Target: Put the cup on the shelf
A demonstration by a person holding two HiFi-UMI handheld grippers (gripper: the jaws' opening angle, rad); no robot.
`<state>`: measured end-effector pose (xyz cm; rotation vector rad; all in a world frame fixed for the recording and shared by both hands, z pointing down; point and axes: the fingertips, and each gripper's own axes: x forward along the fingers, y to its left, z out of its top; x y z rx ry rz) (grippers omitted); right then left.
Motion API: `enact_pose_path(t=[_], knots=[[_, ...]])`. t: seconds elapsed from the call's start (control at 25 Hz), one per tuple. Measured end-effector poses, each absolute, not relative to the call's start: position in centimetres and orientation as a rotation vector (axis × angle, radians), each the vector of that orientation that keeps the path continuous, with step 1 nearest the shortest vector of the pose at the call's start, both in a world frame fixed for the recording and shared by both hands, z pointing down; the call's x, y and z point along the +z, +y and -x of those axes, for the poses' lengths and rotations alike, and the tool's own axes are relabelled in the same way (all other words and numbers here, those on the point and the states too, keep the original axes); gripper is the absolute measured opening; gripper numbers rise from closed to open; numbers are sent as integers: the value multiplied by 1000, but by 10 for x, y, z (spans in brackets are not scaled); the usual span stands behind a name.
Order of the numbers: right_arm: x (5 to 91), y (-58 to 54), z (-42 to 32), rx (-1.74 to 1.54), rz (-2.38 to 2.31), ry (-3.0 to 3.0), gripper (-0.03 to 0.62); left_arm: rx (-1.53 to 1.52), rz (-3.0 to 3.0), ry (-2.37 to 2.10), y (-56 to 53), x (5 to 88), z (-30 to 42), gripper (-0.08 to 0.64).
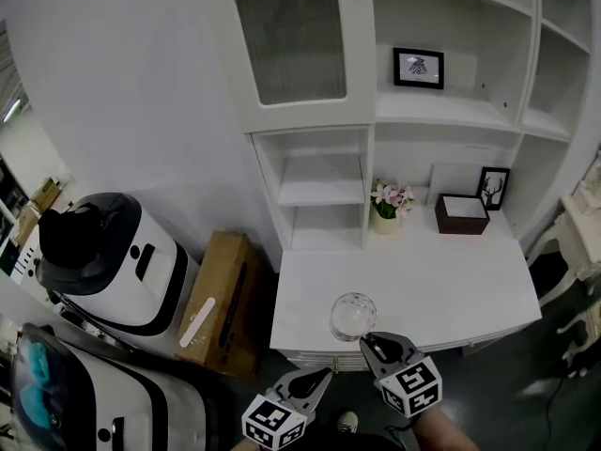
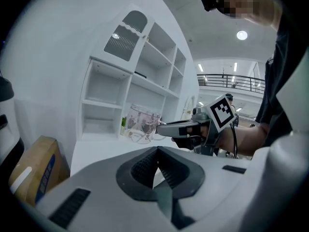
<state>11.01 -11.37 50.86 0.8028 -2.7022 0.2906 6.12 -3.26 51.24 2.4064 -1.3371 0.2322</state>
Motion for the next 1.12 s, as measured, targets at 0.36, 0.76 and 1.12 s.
enact_pose_path(t=[0.36,0.76,1.12], knots=[[514,-140,-89,316,-836,-2675,32,236,-2408,-1299,-60,515,-35,5],[519,-167,-66,332,-863,-2647,32,230,-2409,-1271,-87,518,-10,5],[512,-200,-53,323,-909,-2635,32,224,-2439,-1236,-120,513,3,5]])
